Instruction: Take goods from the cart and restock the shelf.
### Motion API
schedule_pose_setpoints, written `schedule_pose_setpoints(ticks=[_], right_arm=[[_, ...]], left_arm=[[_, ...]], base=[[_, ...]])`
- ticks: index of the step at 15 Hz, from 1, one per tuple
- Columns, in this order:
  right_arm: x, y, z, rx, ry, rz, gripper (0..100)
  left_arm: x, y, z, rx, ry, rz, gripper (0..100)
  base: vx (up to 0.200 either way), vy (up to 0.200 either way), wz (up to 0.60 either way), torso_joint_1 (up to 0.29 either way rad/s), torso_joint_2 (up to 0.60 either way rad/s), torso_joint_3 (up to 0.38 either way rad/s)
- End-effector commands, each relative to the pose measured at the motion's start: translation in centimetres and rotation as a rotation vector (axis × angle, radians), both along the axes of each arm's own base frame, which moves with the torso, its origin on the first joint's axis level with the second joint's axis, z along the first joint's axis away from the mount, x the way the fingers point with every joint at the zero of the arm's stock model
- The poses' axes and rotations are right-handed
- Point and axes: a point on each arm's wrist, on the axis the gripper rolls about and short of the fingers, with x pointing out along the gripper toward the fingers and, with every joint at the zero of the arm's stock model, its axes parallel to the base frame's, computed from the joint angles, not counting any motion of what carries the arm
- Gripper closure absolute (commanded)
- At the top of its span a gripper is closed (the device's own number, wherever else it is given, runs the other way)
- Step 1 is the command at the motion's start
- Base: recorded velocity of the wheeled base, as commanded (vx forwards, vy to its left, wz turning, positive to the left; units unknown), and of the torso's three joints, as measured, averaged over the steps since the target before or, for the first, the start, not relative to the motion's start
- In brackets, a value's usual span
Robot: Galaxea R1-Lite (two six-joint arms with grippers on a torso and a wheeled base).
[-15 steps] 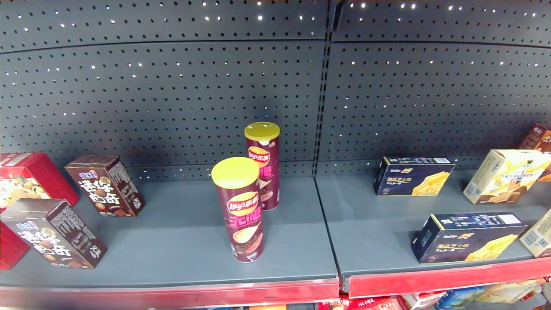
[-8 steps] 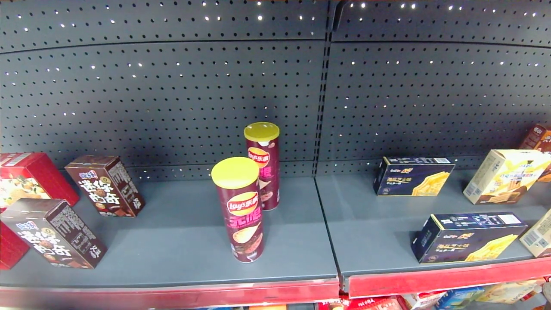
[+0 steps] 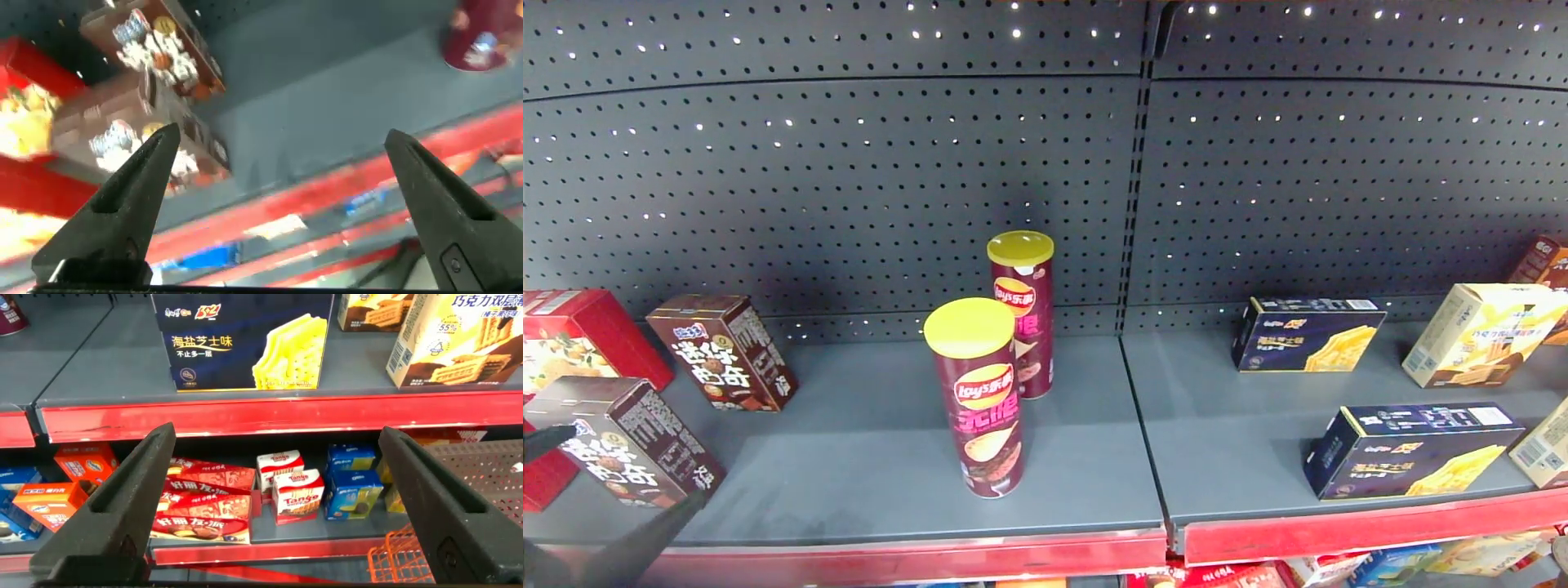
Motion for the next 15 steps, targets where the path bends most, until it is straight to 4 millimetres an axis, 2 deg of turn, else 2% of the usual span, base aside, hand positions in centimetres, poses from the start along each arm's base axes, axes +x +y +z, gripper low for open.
schedule_pose_setpoints(ticks=[1,2,3,5,8,9,11,15], right_arm=[[0.0,0.0,0.0,0.000,0.004,0.000,0],[0.0,0.0,0.0,0.000,0.004,0.000,0],[0.0,0.0,0.0,0.000,0.004,0.000,0],[0.0,0.0,0.0,0.000,0.003,0.000,0],[0.0,0.0,0.0,0.000,0.003,0.000,0],[0.0,0.0,0.0,0.000,0.004,0.000,0],[0.0,0.0,0.0,0.000,0.004,0.000,0],[0.0,0.0,0.0,0.000,0.004,0.000,0]], left_arm=[[4.8,-2.1,0.5,-0.030,-0.035,-0.052,0],[5.9,-3.1,0.8,-0.055,-0.082,-0.058,0],[7.2,-5.8,0.8,-0.130,-0.128,-0.077,0],[7.0,-8.3,0.0,-0.188,-0.095,-0.057,0],[7.0,-8.2,-0.5,-0.177,-0.078,-0.045,0],[6.7,-8.0,-1.1,-0.167,-0.061,-0.044,0],[5.7,-7.4,-3.6,-0.117,0.022,-0.044,0],[4.2,-6.5,-4.9,-0.105,0.046,-0.043,0]], base=[[0.000,0.000,0.00,0.000,0.00,0.000],[0.000,0.000,0.00,0.000,0.00,0.000],[0.000,0.000,0.00,0.000,0.00,0.000],[0.000,0.000,0.00,0.000,0.00,0.000],[0.000,0.000,0.00,0.000,0.00,0.000],[0.000,0.000,0.00,0.000,0.00,0.000],[0.000,0.000,0.00,0.000,0.00,0.000],[0.000,0.000,0.00,0.000,0.00,0.000]])
